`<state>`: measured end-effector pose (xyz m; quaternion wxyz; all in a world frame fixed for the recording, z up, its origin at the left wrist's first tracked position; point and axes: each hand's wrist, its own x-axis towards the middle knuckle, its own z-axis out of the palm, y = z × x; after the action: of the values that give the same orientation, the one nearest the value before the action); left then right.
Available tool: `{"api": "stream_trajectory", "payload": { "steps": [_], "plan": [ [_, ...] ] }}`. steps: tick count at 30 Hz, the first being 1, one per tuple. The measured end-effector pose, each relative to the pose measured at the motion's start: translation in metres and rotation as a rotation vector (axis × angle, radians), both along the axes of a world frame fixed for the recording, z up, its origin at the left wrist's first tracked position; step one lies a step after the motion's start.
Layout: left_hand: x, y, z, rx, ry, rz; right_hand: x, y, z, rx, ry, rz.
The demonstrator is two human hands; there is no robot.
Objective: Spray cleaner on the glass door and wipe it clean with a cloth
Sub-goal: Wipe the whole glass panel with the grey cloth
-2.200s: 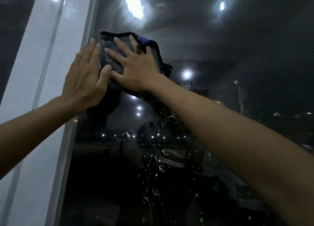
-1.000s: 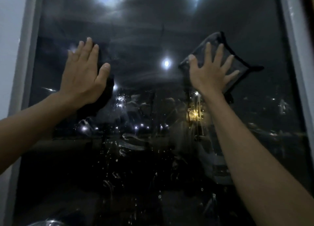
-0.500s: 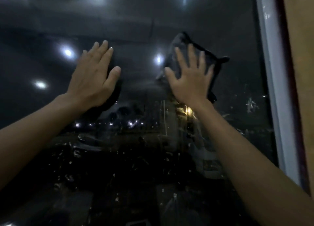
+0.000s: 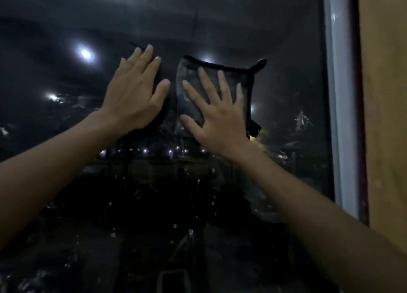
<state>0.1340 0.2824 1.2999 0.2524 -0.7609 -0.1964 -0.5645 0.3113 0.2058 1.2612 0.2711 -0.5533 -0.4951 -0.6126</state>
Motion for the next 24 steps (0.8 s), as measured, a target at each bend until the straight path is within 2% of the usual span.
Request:
{"api": "stream_trajectory", "payload": {
  "steps": [1,3,9,11,13,16,18,21,24],
  "plan": [
    [0.006,-0.003,-0.001,-0.007,-0.004,-0.005,0.012,-0.007,0.004,-0.037,-0.050,0.002],
    [0.012,-0.007,0.000,0.001,-0.002,-0.010,0.038,-0.021,0.019,-0.039,-0.011,-0.008],
    [0.027,-0.015,-0.004,0.003,0.028,0.002,0.119,-0.068,0.036,0.207,0.549,-0.014],
    [0.033,-0.019,-0.008,-0.002,0.035,0.001,0.123,-0.071,0.016,0.252,0.646,-0.010],
    [0.038,-0.022,-0.012,-0.008,0.044,0.002,0.120,-0.065,-0.022,0.245,0.564,-0.010],
    [0.046,-0.028,-0.018,-0.012,0.063,-0.005,0.127,-0.071,-0.079,0.115,0.323,-0.038],
    [0.051,-0.031,-0.018,-0.015,0.071,-0.019,0.144,-0.082,-0.086,0.025,0.206,-0.046],
    [0.055,-0.033,-0.019,-0.016,0.077,-0.031,0.157,-0.091,-0.054,0.045,0.245,-0.048],
    [0.056,-0.033,-0.025,0.005,0.089,-0.016,0.145,-0.086,-0.006,0.155,0.457,-0.017]
  ]
}}
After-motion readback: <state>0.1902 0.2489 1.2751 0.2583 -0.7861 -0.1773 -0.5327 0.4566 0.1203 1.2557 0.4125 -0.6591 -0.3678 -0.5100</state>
